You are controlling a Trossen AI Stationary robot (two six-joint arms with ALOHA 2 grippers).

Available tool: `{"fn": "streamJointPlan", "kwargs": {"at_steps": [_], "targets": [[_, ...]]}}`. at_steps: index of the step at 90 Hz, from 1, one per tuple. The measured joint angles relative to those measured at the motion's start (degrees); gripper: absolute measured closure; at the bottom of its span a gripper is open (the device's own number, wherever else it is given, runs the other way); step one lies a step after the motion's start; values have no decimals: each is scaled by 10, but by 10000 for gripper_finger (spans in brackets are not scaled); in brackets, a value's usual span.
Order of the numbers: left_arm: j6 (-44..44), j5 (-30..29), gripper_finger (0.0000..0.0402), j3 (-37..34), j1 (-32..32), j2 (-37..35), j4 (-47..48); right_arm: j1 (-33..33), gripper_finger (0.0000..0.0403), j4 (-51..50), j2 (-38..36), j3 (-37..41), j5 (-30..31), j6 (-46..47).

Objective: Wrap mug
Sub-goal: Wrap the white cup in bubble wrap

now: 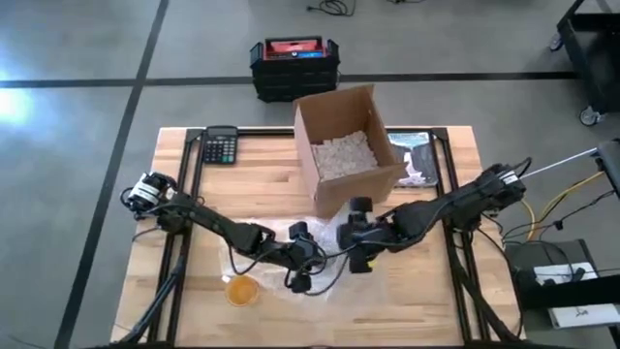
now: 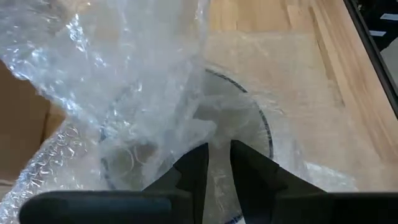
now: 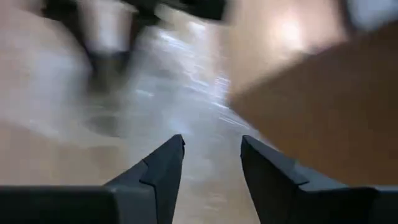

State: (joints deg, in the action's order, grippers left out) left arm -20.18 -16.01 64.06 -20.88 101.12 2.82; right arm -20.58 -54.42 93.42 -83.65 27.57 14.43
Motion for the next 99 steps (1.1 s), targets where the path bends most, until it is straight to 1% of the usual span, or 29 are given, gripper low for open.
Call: {"fn": "streamJointPlan", "kwargs": {"at_steps": [8,22,30,39,44,53,59,67,80,85,94,99], "targets": [[0,0,342,0,0,0,-1,8,271,40,9,26,-23,6],[0,1,342,0,0,0,-1,1,319,203,50,57,-109,-36],[0,2,342,0,0,0,-1,-1,350,239,81,56,-133,-53],[-8,16,342,-4,-1,-15,12,6,384,231,115,55,-132,-51],[-12,38,342,-5,-1,-31,11,11,396,224,127,53,-140,-48],[-14,40,342,-3,-4,-68,10,16,396,220,148,57,-151,-47],[-3,24,342,-2,-5,-76,7,15,391,222,147,54,-147,-48],[16,-4,342,-2,-4,-72,6,15,390,223,146,49,-148,-48],[16,-9,342,-2,10,-36,-7,15,390,215,146,34,-148,-50],[14,-14,342,-2,11,-22,-10,15,389,190,141,23,-155,-50],[12,-11,342,-4,12,-9,-30,15,389,148,134,-2,-195,-49],[13,-9,342,-4,12,-9,-40,15,389,99,123,-15,-202,-47]]}}
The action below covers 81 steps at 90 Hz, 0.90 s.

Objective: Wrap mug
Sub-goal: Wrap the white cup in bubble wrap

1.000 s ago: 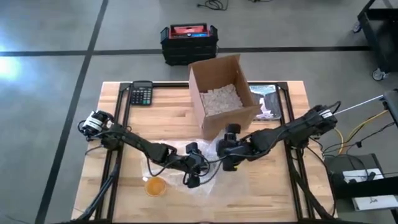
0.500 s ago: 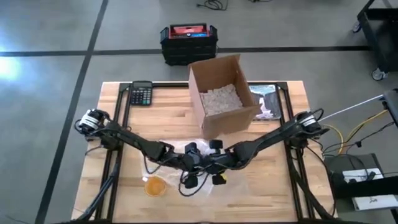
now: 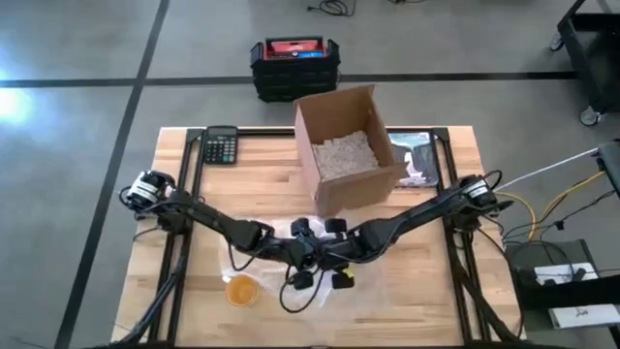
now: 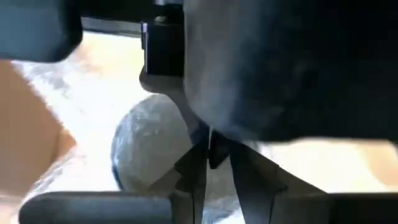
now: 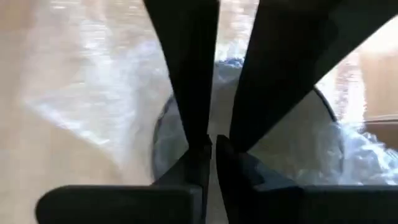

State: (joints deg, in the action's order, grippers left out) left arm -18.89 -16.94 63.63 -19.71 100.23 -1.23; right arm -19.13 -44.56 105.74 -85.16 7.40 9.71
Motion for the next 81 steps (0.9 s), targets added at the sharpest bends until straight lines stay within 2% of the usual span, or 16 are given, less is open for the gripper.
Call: {"fn": "streamJointPlan", "kwargs": {"at_steps": [21,28,39,45,57,71,81], "targets": [[0,24,342,-3,2,1,21,-5,389,-148,-71,-35,33,45],[3,25,342,-2,2,1,16,-13,389,-179,-92,-28,99,65],[3,26,342,-2,2,1,18,-21,389,-204,-130,2,249,110],[4,26,342,-2,2,1,15,-15,389,-196,-136,31,282,121],[4,26,342,-2,2,1,13,-1,389,-96,-137,96,273,113],[5,26,342,-2,2,1,13,-2,389,101,-129,141,205,39],[7,26,342,-2,2,1,13,-15,389,195,-129,149,156,18]]}}
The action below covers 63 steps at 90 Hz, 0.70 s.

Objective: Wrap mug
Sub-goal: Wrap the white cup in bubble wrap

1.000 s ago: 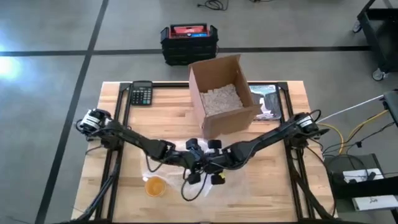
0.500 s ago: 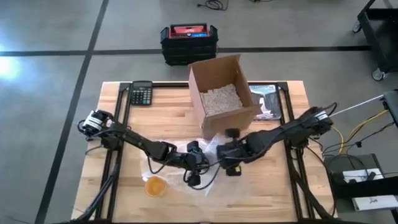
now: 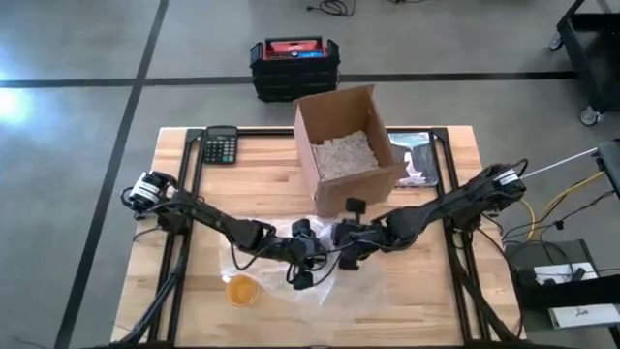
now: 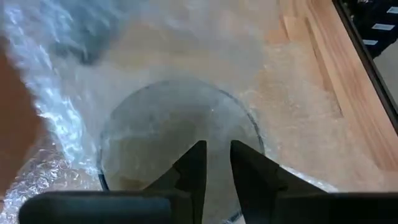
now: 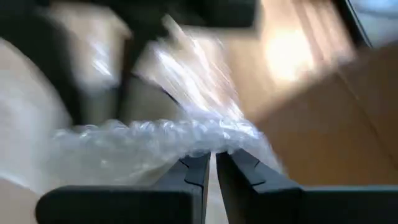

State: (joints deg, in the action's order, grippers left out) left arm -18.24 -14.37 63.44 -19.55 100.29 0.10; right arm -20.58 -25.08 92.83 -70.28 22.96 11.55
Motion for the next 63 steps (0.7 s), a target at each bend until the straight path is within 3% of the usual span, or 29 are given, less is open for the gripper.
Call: {"fn": "streamJointPlan", "kwargs": {"at_steps": [9,37,51,63], "targets": [[-1,0,342,0,0,-1,0,-3,390,35,14,8,-46,-6],[-32,44,342,21,-5,-47,30,3,390,36,110,9,-83,4],[-9,-16,342,23,-8,-48,23,5,390,25,115,2,-88,5],[7,-32,342,21,4,-18,18,3,390,31,116,-13,-93,-4]]}}
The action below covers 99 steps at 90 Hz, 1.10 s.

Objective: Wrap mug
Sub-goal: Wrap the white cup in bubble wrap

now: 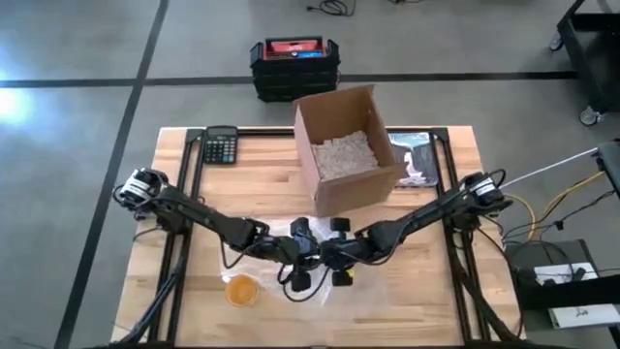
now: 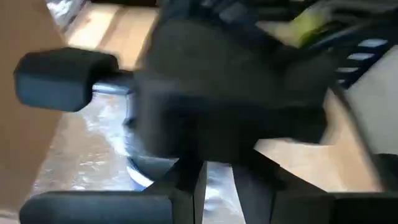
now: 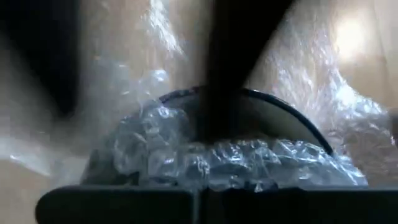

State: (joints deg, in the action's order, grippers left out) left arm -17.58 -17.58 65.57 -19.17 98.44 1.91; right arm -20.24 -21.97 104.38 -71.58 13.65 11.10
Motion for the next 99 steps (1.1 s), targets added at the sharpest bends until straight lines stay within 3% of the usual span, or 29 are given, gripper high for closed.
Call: {"fn": "streamJointPlan", "kwargs": {"at_steps": [13,38,48,56,68,90,99], "targets": [[0,-3,342,0,0,27,-4,-1,389,-54,2,-32,-15,1],[-6,9,342,-1,1,39,13,-8,389,-311,-28,-153,4,13],[-7,11,342,-2,1,40,20,-13,389,-376,-50,-159,48,33],[-7,11,342,-2,1,39,19,-13,389,-403,-69,-144,132,65],[-7,12,342,-2,1,39,14,-1,389,-358,-82,-86,202,77],[-7,13,342,-2,1,39,12,6,389,-70,-79,14,175,4],[-7,14,342,-1,1,39,12,-2,389,-11,-79,20,115,-6]]}}
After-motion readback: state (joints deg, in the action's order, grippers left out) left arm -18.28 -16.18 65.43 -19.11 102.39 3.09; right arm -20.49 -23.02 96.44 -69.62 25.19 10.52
